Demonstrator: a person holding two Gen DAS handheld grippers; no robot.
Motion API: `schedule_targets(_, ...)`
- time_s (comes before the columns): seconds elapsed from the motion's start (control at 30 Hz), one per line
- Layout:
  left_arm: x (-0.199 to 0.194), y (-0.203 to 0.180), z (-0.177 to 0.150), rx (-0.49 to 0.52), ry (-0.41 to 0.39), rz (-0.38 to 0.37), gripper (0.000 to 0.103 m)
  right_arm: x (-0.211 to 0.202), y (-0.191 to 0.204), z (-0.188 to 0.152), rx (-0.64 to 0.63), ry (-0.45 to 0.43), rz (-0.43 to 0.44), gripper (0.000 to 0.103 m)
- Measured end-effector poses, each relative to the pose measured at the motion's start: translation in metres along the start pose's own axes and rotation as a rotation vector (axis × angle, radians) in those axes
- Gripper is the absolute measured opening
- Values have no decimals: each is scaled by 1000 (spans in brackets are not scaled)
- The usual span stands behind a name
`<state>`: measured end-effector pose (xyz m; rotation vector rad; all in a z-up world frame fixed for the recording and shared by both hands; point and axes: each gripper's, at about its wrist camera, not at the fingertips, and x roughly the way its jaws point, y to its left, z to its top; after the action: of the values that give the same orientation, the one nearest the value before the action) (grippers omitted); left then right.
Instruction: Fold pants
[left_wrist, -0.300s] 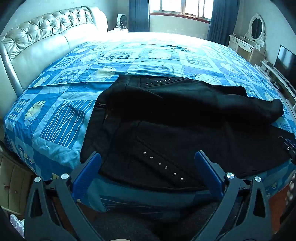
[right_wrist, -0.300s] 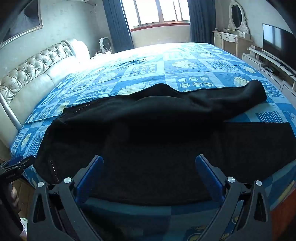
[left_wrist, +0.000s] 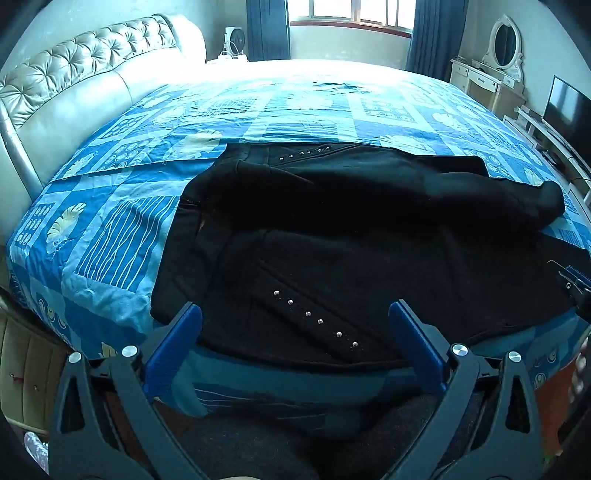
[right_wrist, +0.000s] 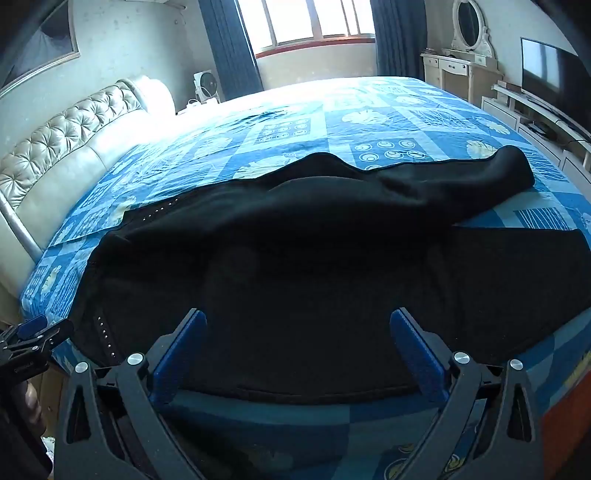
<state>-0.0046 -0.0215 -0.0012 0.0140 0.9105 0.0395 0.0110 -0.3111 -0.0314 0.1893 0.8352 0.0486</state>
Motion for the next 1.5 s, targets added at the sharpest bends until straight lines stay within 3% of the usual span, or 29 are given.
schedule_targets(1.5,5,5,-7,-9,-1,16,101,14,4,-13,-22,48,-2,99)
